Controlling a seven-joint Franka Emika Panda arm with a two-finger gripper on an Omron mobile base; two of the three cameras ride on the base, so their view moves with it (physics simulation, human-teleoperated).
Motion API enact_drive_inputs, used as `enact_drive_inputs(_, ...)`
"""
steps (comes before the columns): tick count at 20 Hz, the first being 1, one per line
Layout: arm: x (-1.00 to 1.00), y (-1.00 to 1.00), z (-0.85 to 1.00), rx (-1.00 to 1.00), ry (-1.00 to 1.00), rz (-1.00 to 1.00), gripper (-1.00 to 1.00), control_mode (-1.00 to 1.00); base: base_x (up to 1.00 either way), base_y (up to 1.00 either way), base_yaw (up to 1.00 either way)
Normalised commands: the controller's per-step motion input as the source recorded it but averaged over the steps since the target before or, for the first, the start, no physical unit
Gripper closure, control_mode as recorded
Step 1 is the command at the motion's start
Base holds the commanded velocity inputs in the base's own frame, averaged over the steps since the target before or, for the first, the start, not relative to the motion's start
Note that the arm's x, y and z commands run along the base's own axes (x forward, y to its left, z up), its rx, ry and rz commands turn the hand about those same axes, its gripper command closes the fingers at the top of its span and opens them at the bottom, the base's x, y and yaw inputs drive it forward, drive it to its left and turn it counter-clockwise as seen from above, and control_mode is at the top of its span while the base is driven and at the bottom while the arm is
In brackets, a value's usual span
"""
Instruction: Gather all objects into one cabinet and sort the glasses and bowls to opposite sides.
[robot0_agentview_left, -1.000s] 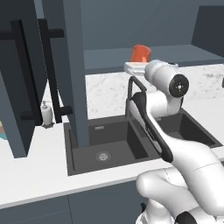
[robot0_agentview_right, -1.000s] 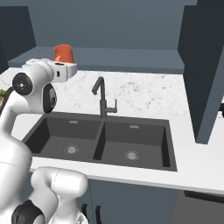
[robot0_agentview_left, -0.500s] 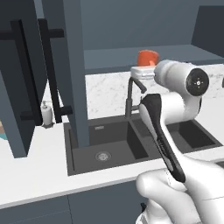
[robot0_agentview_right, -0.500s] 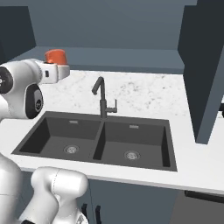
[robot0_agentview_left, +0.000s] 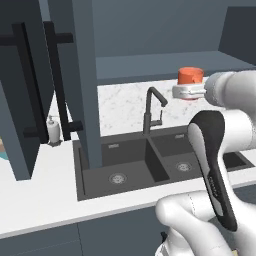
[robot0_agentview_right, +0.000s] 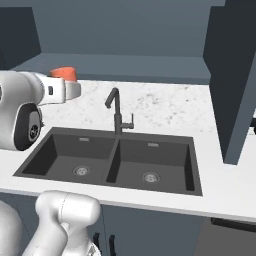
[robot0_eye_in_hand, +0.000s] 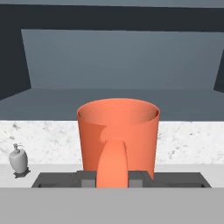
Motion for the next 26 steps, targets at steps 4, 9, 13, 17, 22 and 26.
enact_drive_inputs(4,-0.49,-0.05,0.0,-0.02,0.03,0.0,1.0,-1.0,0.0,0.0,0.0)
enact_drive_inputs(9,-0.28,0.0,0.0,0.0,0.0,0.0,1.0,-1.0,0.0,0.0,0.0)
enact_drive_inputs(13,-0.34,0.0,0.0,0.0,0.01,0.0,1.0,-1.0,0.0,0.0,0.0)
enact_drive_inputs(17,-0.29,0.0,0.0,0.0,0.0,0.0,1.0,-1.0,0.0,0.0,0.0)
enact_drive_inputs(22,-0.08,-0.03,0.0,0.0,0.0,0.0,1.0,-1.0,0.0,0.0,0.0)
enact_drive_inputs(26,-0.05,-0.03,0.0,0.0,0.0,0.0,1.0,-1.0,0.0,0.0,0.0)
